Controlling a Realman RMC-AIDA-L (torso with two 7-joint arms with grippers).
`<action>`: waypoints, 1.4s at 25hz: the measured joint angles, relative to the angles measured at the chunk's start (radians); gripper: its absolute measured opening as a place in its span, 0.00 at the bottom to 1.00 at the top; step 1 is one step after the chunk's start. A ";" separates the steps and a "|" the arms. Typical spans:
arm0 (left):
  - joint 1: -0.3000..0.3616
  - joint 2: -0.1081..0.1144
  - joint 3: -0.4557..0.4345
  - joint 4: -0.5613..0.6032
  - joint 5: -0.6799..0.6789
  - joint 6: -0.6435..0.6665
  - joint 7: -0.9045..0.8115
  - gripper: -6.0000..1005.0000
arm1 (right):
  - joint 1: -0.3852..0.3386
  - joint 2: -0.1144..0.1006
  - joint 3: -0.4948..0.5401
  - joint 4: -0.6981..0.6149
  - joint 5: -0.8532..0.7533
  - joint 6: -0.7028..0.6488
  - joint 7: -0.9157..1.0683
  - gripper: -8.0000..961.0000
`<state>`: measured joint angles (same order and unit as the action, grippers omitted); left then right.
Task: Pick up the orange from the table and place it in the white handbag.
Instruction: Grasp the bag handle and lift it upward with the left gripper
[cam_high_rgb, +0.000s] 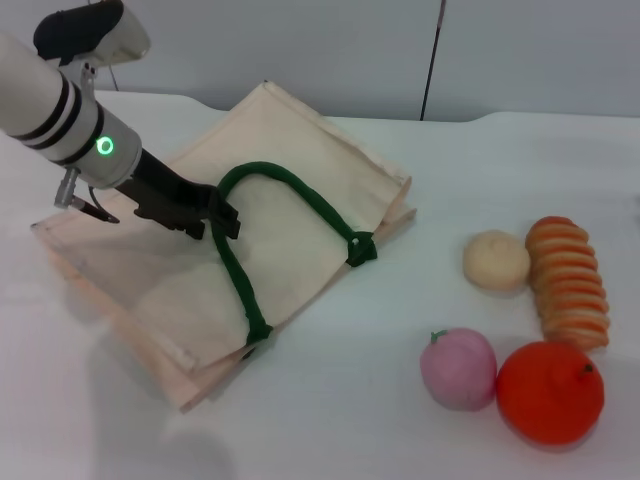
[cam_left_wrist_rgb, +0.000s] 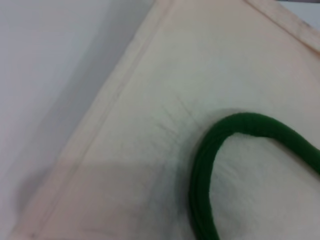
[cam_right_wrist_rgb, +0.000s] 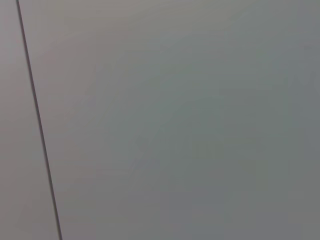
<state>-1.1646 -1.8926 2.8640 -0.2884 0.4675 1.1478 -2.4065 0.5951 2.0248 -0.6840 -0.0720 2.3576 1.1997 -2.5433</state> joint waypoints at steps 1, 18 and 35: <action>0.000 0.001 0.000 0.000 -0.001 -0.001 0.000 0.61 | 0.000 0.000 0.000 0.000 0.000 0.000 0.000 0.87; -0.005 0.004 -0.001 0.003 -0.006 -0.051 0.007 0.55 | 0.012 0.002 -0.003 0.001 -0.003 0.001 0.002 0.87; -0.010 0.013 -0.002 0.080 0.001 -0.093 0.010 0.54 | 0.022 0.003 -0.003 0.006 -0.005 0.002 0.003 0.87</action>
<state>-1.1748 -1.8791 2.8624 -0.2087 0.4682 1.0549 -2.3969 0.6175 2.0279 -0.6872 -0.0660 2.3531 1.2012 -2.5402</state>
